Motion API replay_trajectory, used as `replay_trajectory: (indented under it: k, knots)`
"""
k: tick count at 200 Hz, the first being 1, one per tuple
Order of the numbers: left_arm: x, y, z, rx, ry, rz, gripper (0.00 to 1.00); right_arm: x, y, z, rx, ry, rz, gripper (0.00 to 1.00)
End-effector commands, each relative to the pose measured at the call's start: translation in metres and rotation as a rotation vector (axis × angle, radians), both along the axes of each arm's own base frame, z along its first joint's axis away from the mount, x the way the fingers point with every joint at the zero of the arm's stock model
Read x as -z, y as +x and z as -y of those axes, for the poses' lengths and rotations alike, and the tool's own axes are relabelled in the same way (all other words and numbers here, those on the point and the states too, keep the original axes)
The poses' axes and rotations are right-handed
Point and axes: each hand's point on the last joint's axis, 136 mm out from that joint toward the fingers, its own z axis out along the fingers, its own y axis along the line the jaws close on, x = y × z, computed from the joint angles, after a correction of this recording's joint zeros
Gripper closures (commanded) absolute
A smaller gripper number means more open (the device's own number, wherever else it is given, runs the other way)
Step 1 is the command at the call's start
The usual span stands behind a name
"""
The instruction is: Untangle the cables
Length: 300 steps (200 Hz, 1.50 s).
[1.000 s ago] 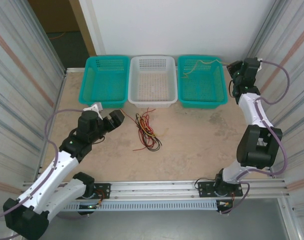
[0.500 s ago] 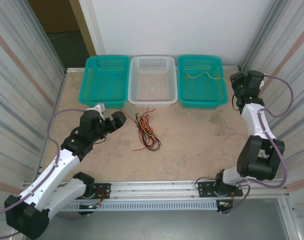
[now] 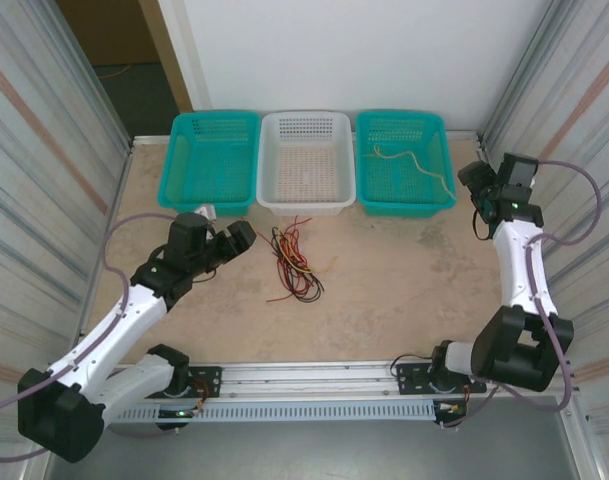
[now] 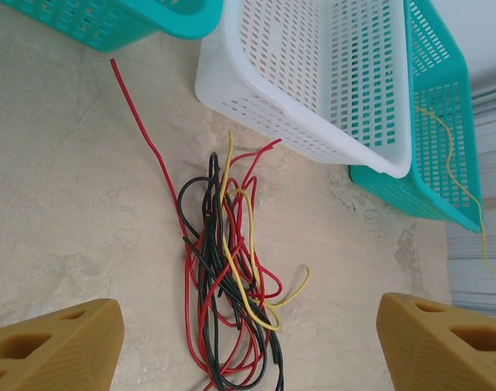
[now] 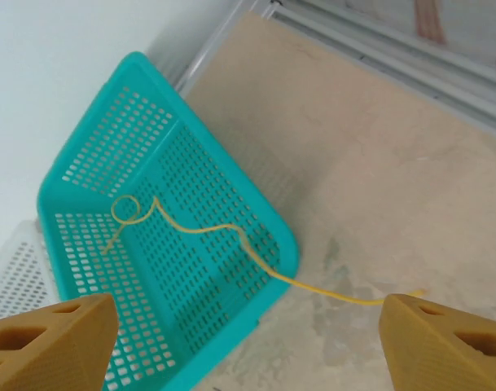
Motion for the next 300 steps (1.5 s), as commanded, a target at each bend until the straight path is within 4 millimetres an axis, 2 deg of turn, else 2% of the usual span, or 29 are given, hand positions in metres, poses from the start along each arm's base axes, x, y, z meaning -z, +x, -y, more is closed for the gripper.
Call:
replay_trajectory:
  k: [1,22,42,53,74,93,120,148,183,203,223,252,271,289,300]
  knots:
    - [-0.011,0.002,-0.001,0.001,-0.003,-0.002,0.19,-0.022,-0.030,0.009,-0.006,-0.084,-0.027,0.16]
    - [-0.011,0.003,0.000,0.001,-0.012,-0.006,0.20,-0.035,-0.038,0.002,-0.047,-0.097,-0.019,0.15]
    - [-0.014,0.005,0.003,0.009,-0.023,-0.010,0.21,-0.045,-0.035,-0.019,-0.149,-0.077,0.006,0.22]
    - [-0.016,0.005,0.004,0.017,-0.023,-0.012,0.22,-0.051,-0.031,-0.040,-0.227,-0.085,0.014,0.23]
    - [-0.016,0.003,0.005,0.027,-0.018,-0.022,0.23,-0.051,-0.024,-0.105,-0.446,-0.159,-0.007,0.23]
    - [-0.013,-0.002,0.006,0.042,-0.016,-0.043,0.27,-0.028,-0.030,-0.167,-0.641,-0.193,-0.089,0.23]
    - [-0.002,-0.011,0.004,0.046,-0.001,-0.107,0.35,0.022,-0.058,-0.240,-0.848,-0.206,-0.215,0.25]
    - [0.008,-0.020,-0.002,0.029,0.024,-0.168,0.43,0.063,-0.086,-0.300,-1.003,-0.242,-0.261,0.24]
    - [0.013,-0.024,-0.017,-0.046,-0.002,-0.181,0.45,0.104,-0.099,-0.364,-1.189,-0.235,-0.344,0.27]
    - [0.017,-0.024,-0.023,-0.072,-0.044,-0.195,0.47,0.131,-0.096,-0.385,-1.266,-0.240,-0.428,0.36]
    - [0.023,-0.024,-0.027,-0.084,-0.067,-0.200,0.50,0.155,-0.086,-0.394,-1.291,-0.273,-0.485,0.44]
    - [0.025,-0.018,-0.018,-0.058,-0.122,-0.177,0.52,0.167,-0.071,-0.410,-1.332,-0.275,-0.488,0.48]
    - [0.027,-0.014,-0.014,-0.043,-0.135,-0.174,0.53,0.174,-0.061,-0.413,-1.336,-0.281,-0.492,0.52]
    - [0.030,-0.012,-0.011,-0.033,-0.135,-0.180,0.54,0.183,-0.055,-0.414,-1.339,-0.255,-0.505,0.66]
    - [0.030,-0.011,-0.009,-0.022,-0.138,-0.180,0.55,0.189,-0.055,-0.413,-1.343,-0.241,-0.516,0.71]
